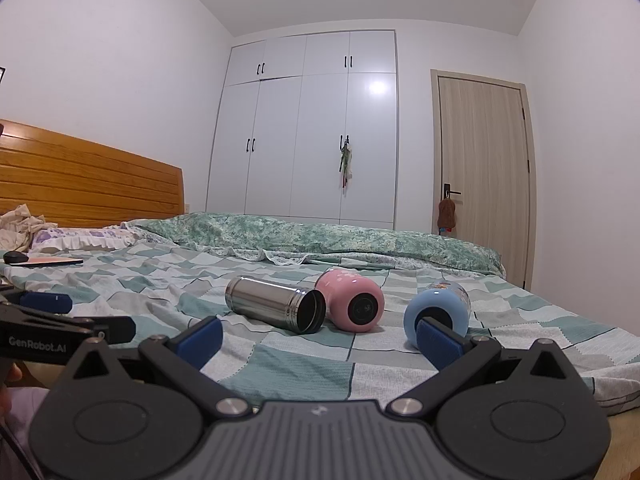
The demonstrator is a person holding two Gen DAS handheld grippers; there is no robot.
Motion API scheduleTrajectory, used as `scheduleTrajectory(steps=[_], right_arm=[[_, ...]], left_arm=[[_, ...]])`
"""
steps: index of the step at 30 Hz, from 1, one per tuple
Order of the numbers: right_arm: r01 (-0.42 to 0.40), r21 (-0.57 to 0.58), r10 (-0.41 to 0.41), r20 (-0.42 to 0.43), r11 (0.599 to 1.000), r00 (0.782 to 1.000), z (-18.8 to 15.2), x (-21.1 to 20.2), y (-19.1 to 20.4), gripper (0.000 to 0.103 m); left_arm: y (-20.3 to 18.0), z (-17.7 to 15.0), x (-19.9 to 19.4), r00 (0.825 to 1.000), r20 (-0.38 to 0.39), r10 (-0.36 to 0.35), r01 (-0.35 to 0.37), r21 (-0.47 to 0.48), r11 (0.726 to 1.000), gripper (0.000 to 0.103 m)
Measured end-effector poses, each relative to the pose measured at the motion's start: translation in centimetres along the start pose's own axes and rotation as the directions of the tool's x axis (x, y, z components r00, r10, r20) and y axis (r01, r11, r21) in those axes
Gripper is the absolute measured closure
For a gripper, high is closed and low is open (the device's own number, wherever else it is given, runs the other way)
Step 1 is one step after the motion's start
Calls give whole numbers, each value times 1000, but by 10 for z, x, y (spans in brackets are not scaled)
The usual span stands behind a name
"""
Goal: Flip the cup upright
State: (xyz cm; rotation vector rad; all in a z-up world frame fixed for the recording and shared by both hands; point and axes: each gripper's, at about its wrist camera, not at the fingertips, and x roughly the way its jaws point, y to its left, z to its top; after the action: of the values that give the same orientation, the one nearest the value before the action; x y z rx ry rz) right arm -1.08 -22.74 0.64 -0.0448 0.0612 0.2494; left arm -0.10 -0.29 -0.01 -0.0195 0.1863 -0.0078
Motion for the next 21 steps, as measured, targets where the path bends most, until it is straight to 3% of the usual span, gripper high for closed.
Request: scheduleTrajectory(steps=[21], right_arm=[[0, 1, 0, 0, 1000, 1000, 0, 0, 0, 0]], left_arm=[[2, 0, -1, 1000, 0, -4, 4, 0, 1000, 0]])
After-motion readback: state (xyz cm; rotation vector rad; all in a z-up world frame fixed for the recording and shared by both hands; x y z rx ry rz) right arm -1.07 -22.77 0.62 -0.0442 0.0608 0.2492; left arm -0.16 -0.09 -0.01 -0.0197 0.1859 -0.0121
